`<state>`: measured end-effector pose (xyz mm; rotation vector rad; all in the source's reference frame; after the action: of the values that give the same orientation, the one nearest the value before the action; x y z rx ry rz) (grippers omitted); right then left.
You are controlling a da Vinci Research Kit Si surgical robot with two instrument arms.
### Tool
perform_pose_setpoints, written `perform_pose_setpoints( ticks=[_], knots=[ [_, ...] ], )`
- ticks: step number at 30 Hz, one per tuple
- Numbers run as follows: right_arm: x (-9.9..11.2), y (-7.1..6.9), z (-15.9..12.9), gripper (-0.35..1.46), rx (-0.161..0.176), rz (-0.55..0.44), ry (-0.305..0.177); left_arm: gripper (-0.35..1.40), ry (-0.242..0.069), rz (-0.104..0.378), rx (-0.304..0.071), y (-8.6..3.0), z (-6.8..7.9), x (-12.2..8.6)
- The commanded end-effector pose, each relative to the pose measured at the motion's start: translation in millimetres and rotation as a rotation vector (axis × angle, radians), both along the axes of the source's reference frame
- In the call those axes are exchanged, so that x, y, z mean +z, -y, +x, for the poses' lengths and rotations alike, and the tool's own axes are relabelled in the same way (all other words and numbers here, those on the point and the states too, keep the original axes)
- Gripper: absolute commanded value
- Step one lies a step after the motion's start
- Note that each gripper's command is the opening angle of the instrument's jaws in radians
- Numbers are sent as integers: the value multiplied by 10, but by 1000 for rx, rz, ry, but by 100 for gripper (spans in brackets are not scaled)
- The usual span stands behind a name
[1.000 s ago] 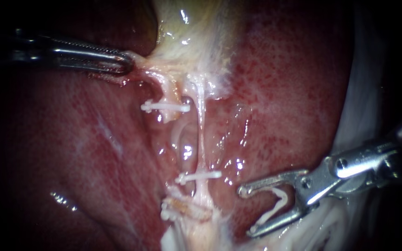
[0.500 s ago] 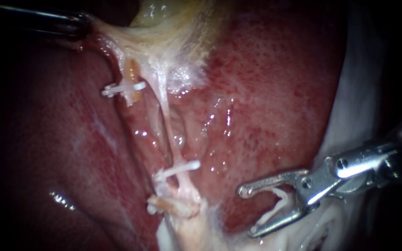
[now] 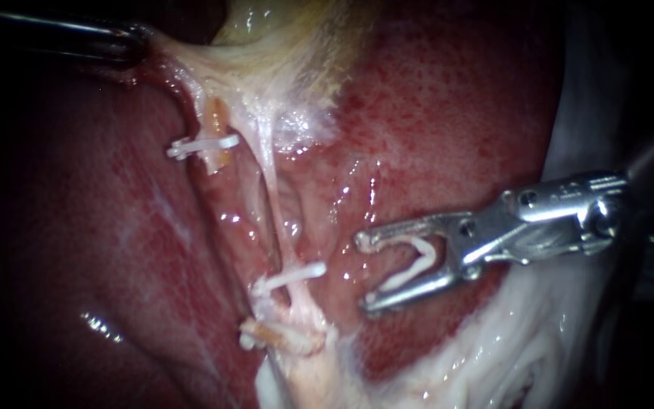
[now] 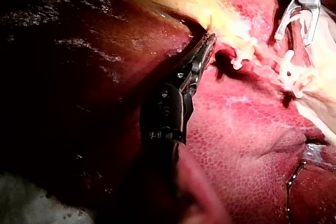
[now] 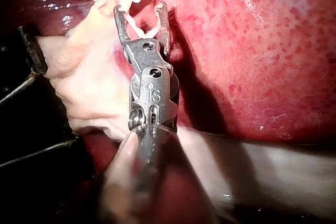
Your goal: Clipping second clip right tube
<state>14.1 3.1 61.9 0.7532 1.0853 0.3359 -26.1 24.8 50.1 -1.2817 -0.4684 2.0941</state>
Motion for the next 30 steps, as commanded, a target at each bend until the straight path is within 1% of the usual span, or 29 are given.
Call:
perform_pose_setpoints(
  ticks=[1,5,7,9,10,14,18,20,25,30],
  knots=[
    [5,-1,5,47,3,7,6,-35,-1,0,0,0,0,0],
    [21,-1,23,48,19,22,20,-35,-1,0,0,0,0,0],
    [29,2,29,49,28,32,29,-35,-1,0,0,0,0,0],
    [34,5,34,49,31,42,26,-35,-1,0,0,0,0,0],
    [36,7,36,49,29,49,24,-35,-1,0,-1,1,0,0],
    [40,9,46,49,50,91,-9,-35,0,1,1,1,-2,0],
    [40,9,53,49,49,120,-19,-35,0,0,1,1,-2,1],
    [40,10,55,49,57,144,-41,-35,0,0,0,1,-2,1],
    [36,12,60,49,54,199,-84,-35,0,0,0,1,-3,1],
    [29,16,67,49,45,270,-157,-35,-1,0,0,1,-4,1]
  ],
)
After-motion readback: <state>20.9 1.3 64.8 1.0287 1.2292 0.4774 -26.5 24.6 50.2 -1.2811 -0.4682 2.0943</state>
